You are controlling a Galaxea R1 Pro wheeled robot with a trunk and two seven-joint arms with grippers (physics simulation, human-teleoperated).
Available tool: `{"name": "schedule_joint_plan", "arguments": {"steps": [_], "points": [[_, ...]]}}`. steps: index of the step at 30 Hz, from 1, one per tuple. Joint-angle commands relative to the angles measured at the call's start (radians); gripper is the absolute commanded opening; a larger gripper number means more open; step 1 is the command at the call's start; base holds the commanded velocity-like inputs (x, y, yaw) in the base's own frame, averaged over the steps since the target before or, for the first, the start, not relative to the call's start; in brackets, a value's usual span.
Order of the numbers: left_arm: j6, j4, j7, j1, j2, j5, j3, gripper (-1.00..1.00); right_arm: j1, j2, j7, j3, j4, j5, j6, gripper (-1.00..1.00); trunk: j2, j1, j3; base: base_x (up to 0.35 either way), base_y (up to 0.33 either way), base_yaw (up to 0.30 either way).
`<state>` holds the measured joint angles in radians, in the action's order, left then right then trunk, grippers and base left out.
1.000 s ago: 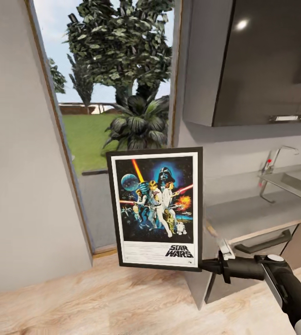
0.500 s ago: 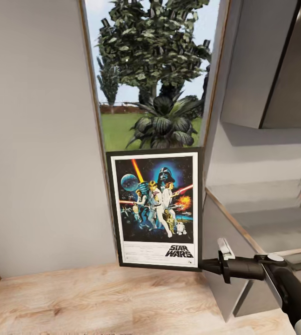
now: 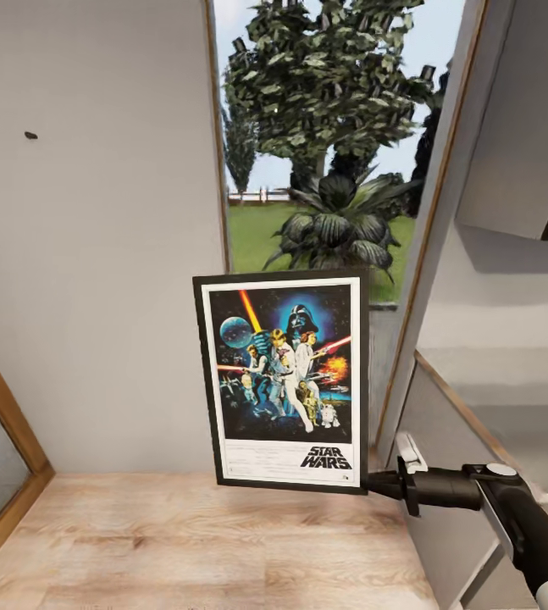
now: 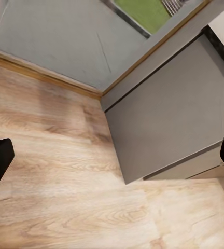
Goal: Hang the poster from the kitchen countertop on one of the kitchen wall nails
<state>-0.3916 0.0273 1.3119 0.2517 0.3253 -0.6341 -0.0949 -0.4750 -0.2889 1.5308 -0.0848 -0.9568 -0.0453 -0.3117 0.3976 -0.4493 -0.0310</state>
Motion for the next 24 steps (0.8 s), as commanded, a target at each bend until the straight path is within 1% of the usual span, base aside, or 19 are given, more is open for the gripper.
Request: {"name": "schedule_joint_plan", "arguments": {"steps": [1, 10, 11, 13, 14, 15, 16, 17, 18, 20, 21, 22, 24], "points": [[-0.005, -0.001, 0.002, 0.001, 0.0, 0.007, -0.008, 1.0, -0.001, 0.0, 0.004, 0.0, 0.0, -0.002, -0.011, -1.0, 0.002, -0.001, -0.002, 0.0, 0.0, 0.287], [-0.002, -0.001, 0.001, 0.001, 0.0, 0.007, -0.008, 1.0, -0.001, 0.0, 0.004, -0.001, 0.0, -0.002, -0.011, -1.0, 0.002, -0.001, -0.002, 0.0, 0.0, 0.287], [-0.001, -0.001, -0.008, 0.001, 0.0, 0.007, -0.008, 1.0, -0.001, 0.0, 0.004, -0.001, 0.0, -0.002, -0.011, -1.0, 0.002, -0.001, -0.002, 0.0, 0.0, 0.287], [0.0, -0.001, -0.04, 0.001, -0.001, 0.007, -0.008, 1.0, -0.001, 0.0, 0.004, -0.001, 0.0, -0.002, -0.01, -1.0, 0.002, -0.001, -0.002, 0.0, 0.0, 0.287], [0.0, -0.001, -0.094, 0.001, -0.002, 0.007, -0.008, 1.0, -0.001, 0.0, 0.004, -0.001, 0.0, -0.002, -0.01, -1.0, 0.002, -0.001, -0.002, 0.0, 0.0, 0.287], [0.0, -0.001, -0.125, 0.001, -0.003, 0.007, -0.008, 1.0, -0.001, 0.0, 0.004, -0.001, 0.0, -0.002, -0.01, -1.0, 0.002, -0.001, -0.002, 0.0, 0.0, 0.287], [0.001, -0.001, -0.179, 0.001, -0.004, 0.006, -0.01, 1.0, -0.001, 0.001, 0.004, -0.001, 0.0, -0.002, -0.01, -1.0, 0.002, -0.001, -0.002, 0.0, 0.0, 0.287], [0.002, -0.001, -0.2, 0.001, -0.005, 0.006, -0.012, 1.0, -0.001, 0.001, 0.003, 0.0, 0.0, -0.002, -0.01, -1.0, 0.002, -0.001, -0.002, 0.0, 0.0, 0.287], [0.011, -0.001, -0.24, 0.001, -0.005, 0.005, -0.021, 1.0, -0.001, 0.001, 0.003, 0.0, 0.0, -0.002, -0.01, -1.0, 0.002, -0.001, -0.002, 0.0, 0.0, 0.287], [0.034, -0.001, -0.261, 0.001, -0.005, -0.006, -0.035, 1.0, -0.001, 0.001, 0.003, 0.0, 0.0, -0.002, -0.01, -1.0, 0.002, -0.001, -0.002, 0.0, 0.0, 0.287], [0.042, -0.001, -0.265, 0.001, -0.005, -0.013, -0.039, 1.0, -0.001, 0.001, 0.003, 0.0, 0.0, -0.002, -0.01, -1.0, 0.002, -0.001, -0.002, 0.0, 0.0, 0.287], [0.054, 0.0, -0.269, 0.001, -0.005, -0.029, -0.044, 1.0, -0.001, 0.001, 0.003, 0.0, 0.0, -0.002, -0.01, -1.0, 0.002, -0.001, -0.002, 0.0, 0.0, 0.287], [0.062, 0.0, -0.272, 0.001, -0.005, -0.041, -0.047, 1.0, -0.001, 0.001, 0.003, 0.0, 0.0, -0.002, -0.01, -1.0, 0.002, -0.001, -0.002, 0.0, 0.0, 0.287]]}}
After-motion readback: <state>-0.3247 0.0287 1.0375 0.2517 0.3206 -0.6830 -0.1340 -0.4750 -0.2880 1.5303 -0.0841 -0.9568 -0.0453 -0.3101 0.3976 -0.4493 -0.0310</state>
